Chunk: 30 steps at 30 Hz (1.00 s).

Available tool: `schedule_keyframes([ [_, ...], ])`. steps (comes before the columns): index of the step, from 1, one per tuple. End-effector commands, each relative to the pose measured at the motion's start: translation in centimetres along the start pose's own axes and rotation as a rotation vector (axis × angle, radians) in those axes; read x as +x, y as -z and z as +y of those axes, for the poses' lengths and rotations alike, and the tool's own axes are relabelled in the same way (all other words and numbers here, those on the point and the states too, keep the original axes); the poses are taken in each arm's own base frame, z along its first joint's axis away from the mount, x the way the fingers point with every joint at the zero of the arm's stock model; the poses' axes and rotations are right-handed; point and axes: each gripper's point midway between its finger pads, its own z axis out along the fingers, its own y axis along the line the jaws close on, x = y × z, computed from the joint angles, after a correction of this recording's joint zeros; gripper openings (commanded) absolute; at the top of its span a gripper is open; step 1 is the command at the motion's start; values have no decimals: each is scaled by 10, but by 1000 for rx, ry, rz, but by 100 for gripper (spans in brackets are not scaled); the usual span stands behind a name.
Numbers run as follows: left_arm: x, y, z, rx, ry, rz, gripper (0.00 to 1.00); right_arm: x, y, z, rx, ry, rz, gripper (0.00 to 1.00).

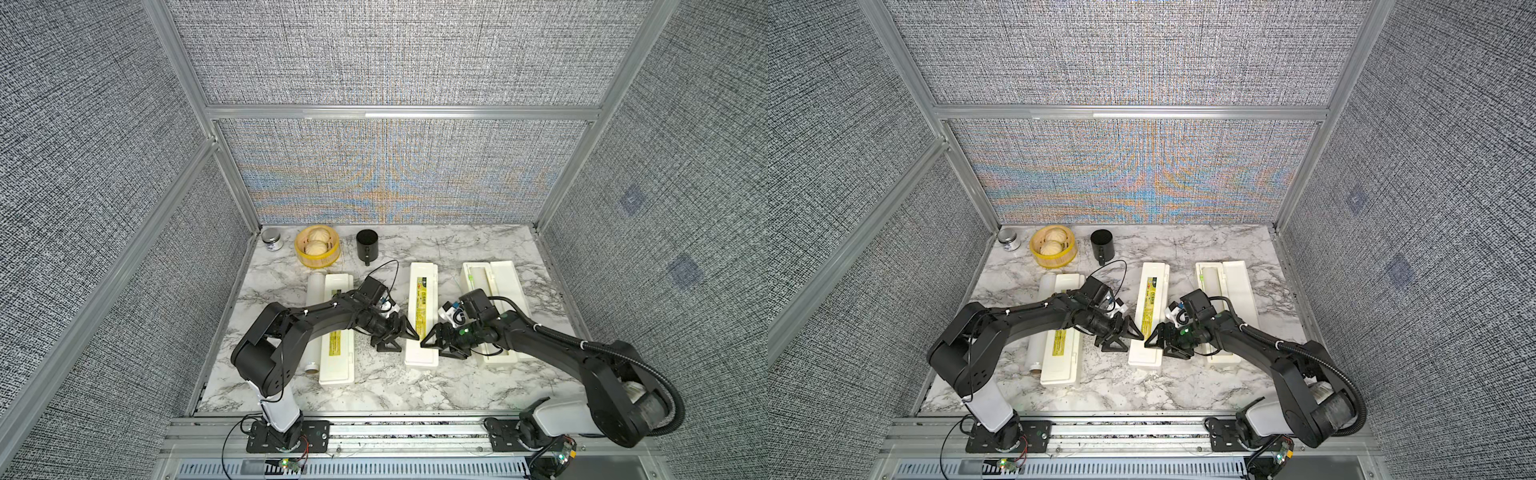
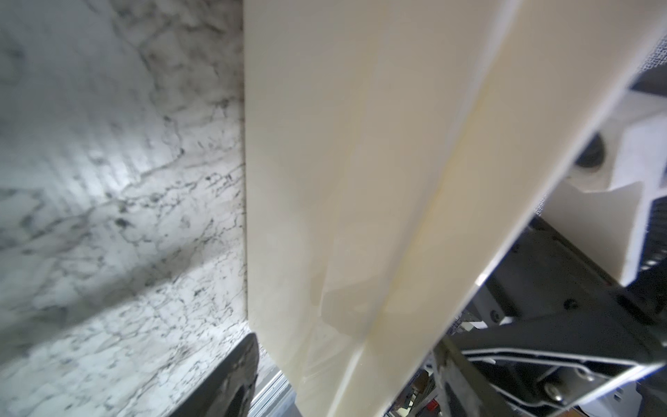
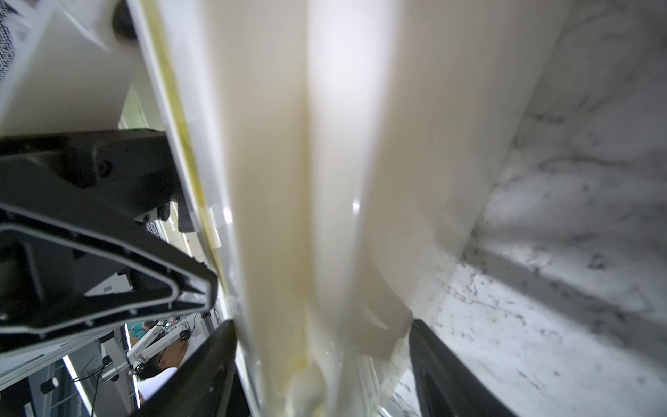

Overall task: Put plastic wrap rolls into dispensers
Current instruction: Close the lid on the plastic wrap cutting box.

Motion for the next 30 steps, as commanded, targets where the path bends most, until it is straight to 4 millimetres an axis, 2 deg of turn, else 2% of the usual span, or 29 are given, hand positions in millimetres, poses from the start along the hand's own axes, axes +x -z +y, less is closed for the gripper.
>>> schedule_keyframes([
  [1, 8, -3, 3, -14, 20, 26, 73, 11, -6, -28, 124, -101, -10, 75],
  [13, 28, -9, 1, -26, 26, 63, 67, 13, -13, -22, 111, -124, -11, 71],
  [18, 31, -15, 16, -62, 48, 72, 66, 11, -15, -23, 117, -119, -18, 70],
  [23, 23, -16, 32, -110, 60, 60, 66, 7, -11, -23, 129, -87, -27, 73],
  [27, 3, 1, 24, -101, 46, 8, 68, -6, 9, -25, 142, -73, -63, 79],
  [30, -17, 18, 11, -85, 14, -36, 72, -20, 27, -22, 135, -60, -96, 80],
])
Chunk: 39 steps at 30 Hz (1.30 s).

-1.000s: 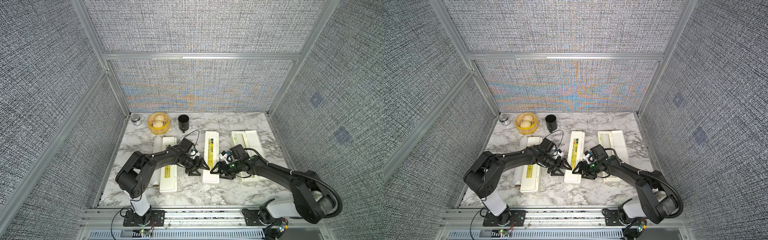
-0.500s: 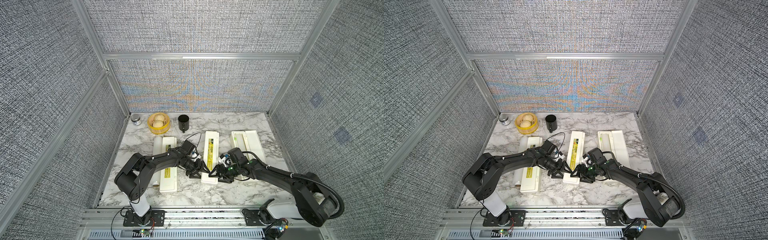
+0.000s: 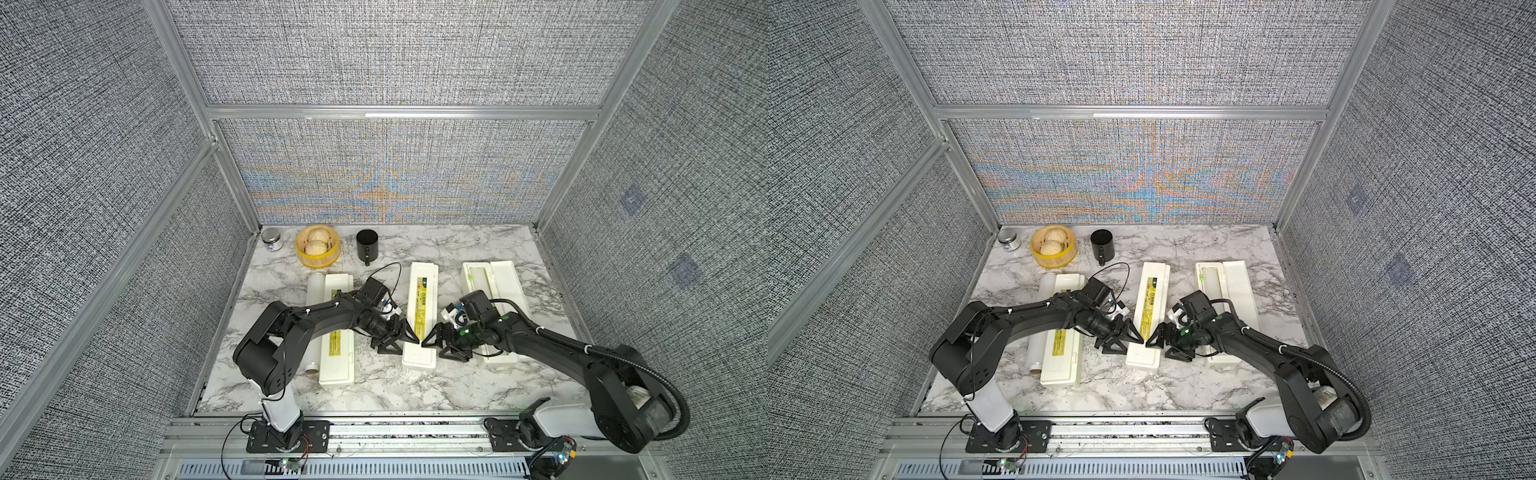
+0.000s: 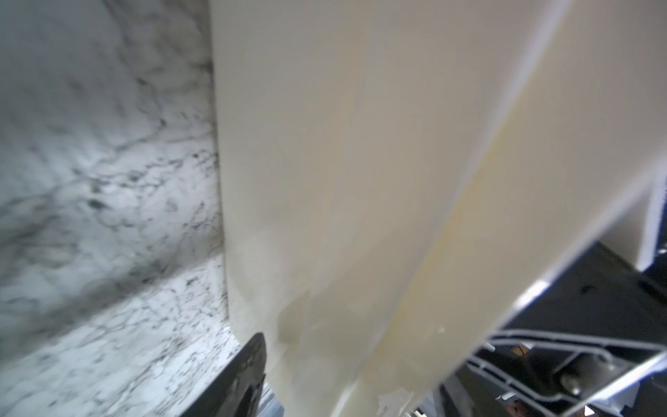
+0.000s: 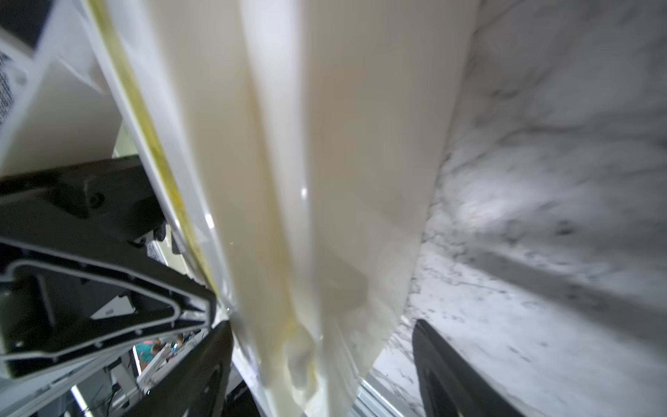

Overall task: Put plastic wrap rolls into dispensers
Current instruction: Close the lid on the plastic wrap cutting box.

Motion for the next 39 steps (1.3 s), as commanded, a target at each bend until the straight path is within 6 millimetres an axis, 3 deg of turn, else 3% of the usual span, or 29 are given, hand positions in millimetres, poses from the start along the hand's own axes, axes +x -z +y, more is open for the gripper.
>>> schedule_keyframes([
  [1, -14, 13, 5, -55, -14, -39, 73, -9, 14, -13, 78, 25, -22, 81],
  [6, -47, 22, -10, -55, -61, -53, 74, -47, 31, -6, 75, 50, -70, 81],
  [11, -91, 23, -23, -58, -106, -74, 75, -104, 37, 14, 35, 78, -128, 81],
  [17, -142, 26, -32, -43, -137, -110, 77, -161, 29, 25, -17, 95, -161, 81],
  [23, -186, 19, -42, -32, -161, -143, 77, -192, 19, 26, -33, 98, -155, 80],
  [26, -195, 13, -44, -11, -147, -148, 77, -201, 12, 24, -51, 96, -153, 79],
  [32, -183, -2, -22, -29, -105, -108, 74, -216, -1, 28, -117, 83, -143, 73],
  [39, -176, -12, -13, -24, -83, -98, 73, -215, -13, 29, -164, 70, -120, 68],
])
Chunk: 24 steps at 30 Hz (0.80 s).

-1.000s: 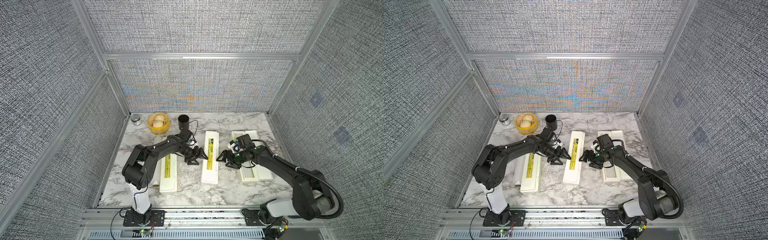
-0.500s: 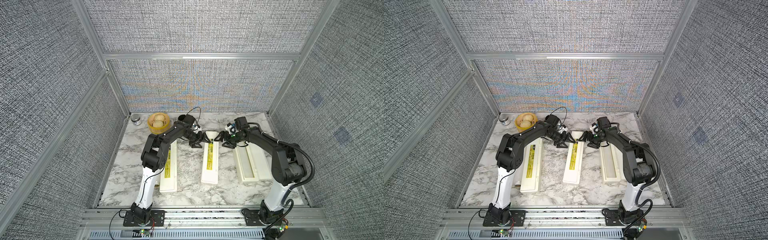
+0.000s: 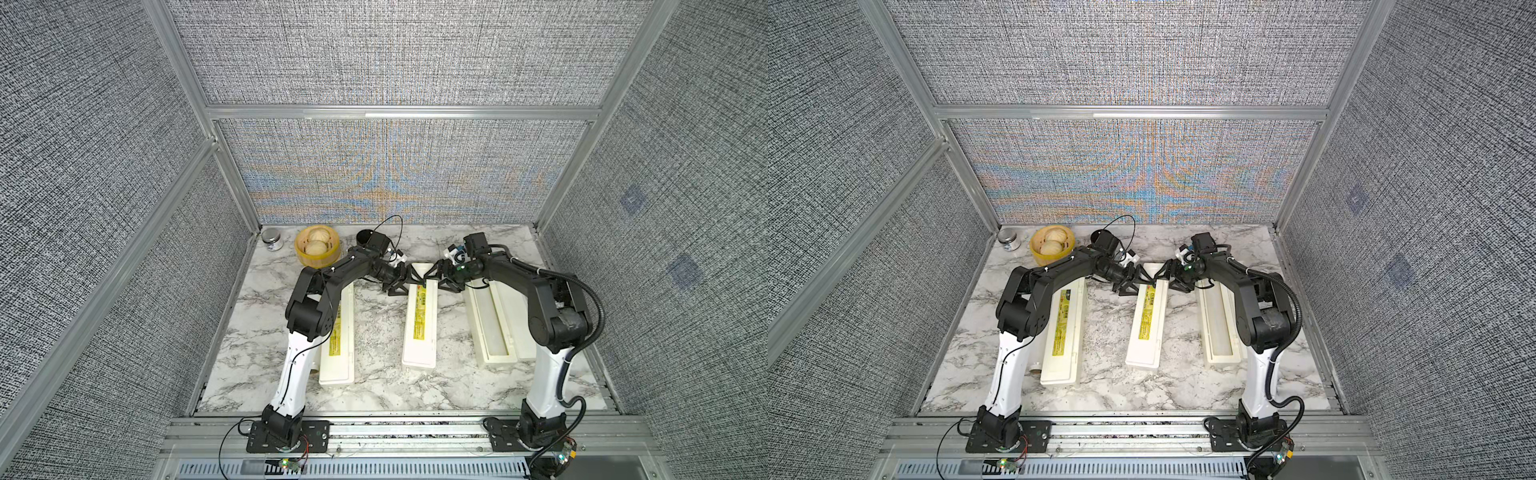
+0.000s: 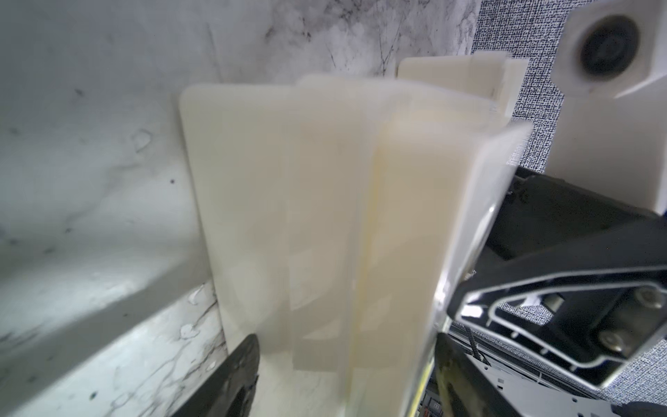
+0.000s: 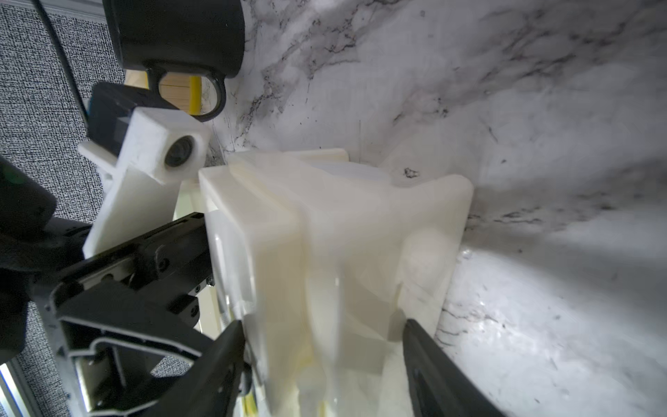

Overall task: Put plastic wrap rolls into dispensers
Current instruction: Close the lid on the plastic wrap cutting box.

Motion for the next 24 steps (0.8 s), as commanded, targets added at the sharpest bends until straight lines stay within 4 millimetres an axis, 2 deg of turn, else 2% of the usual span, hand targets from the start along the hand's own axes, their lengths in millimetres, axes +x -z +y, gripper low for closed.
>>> schedule_keyframes([
  [1, 12, -13, 32, -125, 85, 13, 73, -1, -5, 13, -73, 14, 8, 67],
  [7, 19, -21, 43, -132, 112, 20, 73, -2, -3, 18, -93, 17, -6, 60],
  [16, 19, -21, 45, -136, 109, 19, 74, -10, 2, 24, -130, 20, -52, 59],
  [21, 15, -19, 41, -144, 94, 17, 75, -20, 10, 28, -115, 44, -116, 63],
  [24, 12, -20, 41, -151, 93, 21, 75, -24, 7, 30, -148, 29, -114, 60],
])
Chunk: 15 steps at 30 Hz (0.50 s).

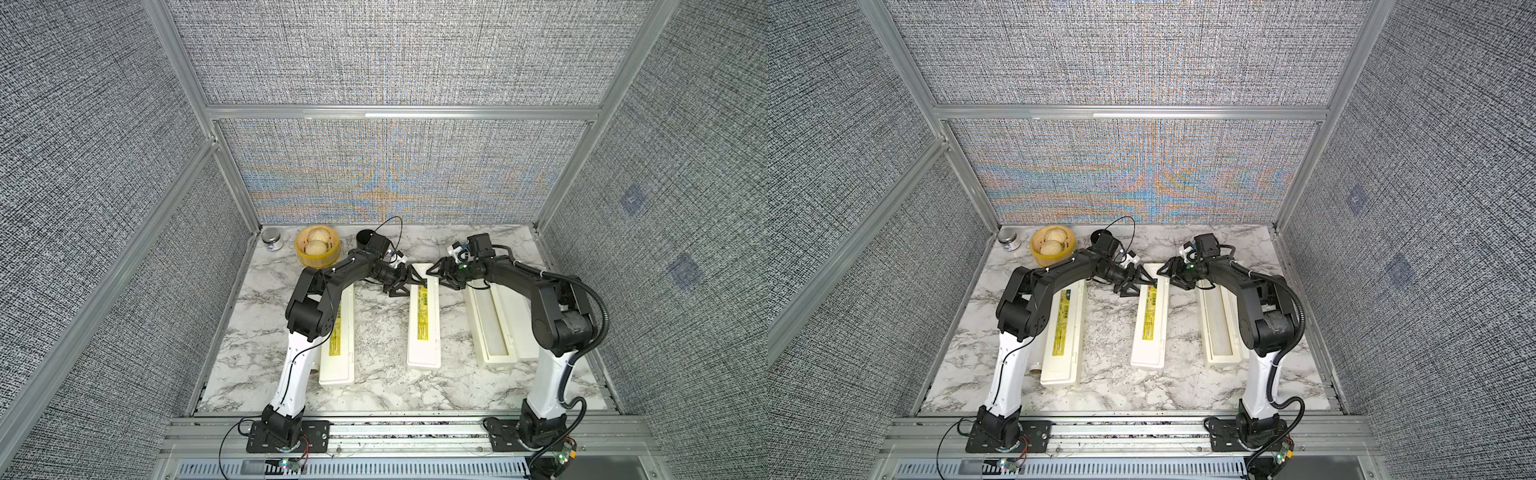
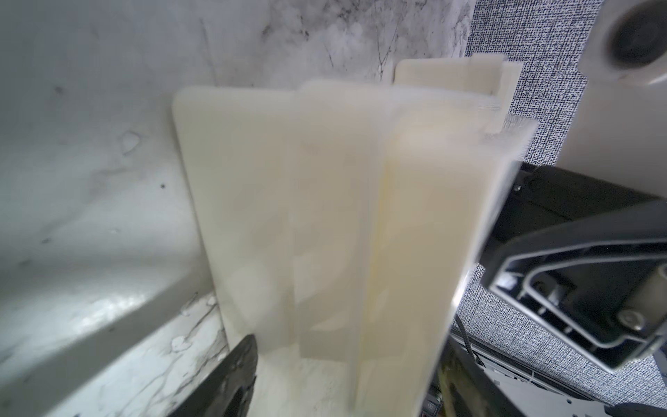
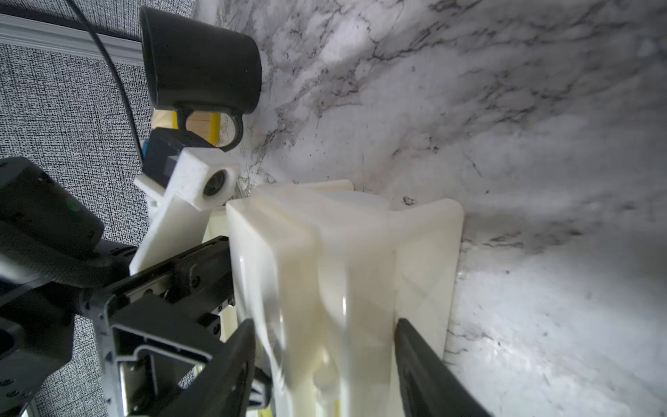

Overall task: Put plastic wrap rolls into dispensers
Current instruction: Close the lid on the plastic wrap cutting box.

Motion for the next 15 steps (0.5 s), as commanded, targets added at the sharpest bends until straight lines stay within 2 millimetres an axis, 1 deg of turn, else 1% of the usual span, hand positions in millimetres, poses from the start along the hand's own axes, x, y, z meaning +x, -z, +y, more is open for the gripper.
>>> schedule_keyframes([
  [1, 13, -14, 42, -172, 89, 21, 75, -6, -5, 28, -137, 27, 6, 58],
  [3, 13, -14, 45, -174, 94, 21, 75, -2, -11, 26, -148, 18, 20, 55],
  [5, 15, -15, 48, -183, 96, 22, 75, 3, -15, 25, -152, 14, 33, 45],
  [7, 16, -16, 51, -188, 101, 25, 75, 7, -19, 22, -160, -5, 44, 41],
  [11, 17, -15, 57, -215, 100, 28, 75, 11, -18, 23, -180, -28, 41, 37],
  [15, 5, -7, 62, -236, 101, -12, 75, 19, -16, 20, -170, -33, 50, 39],
])
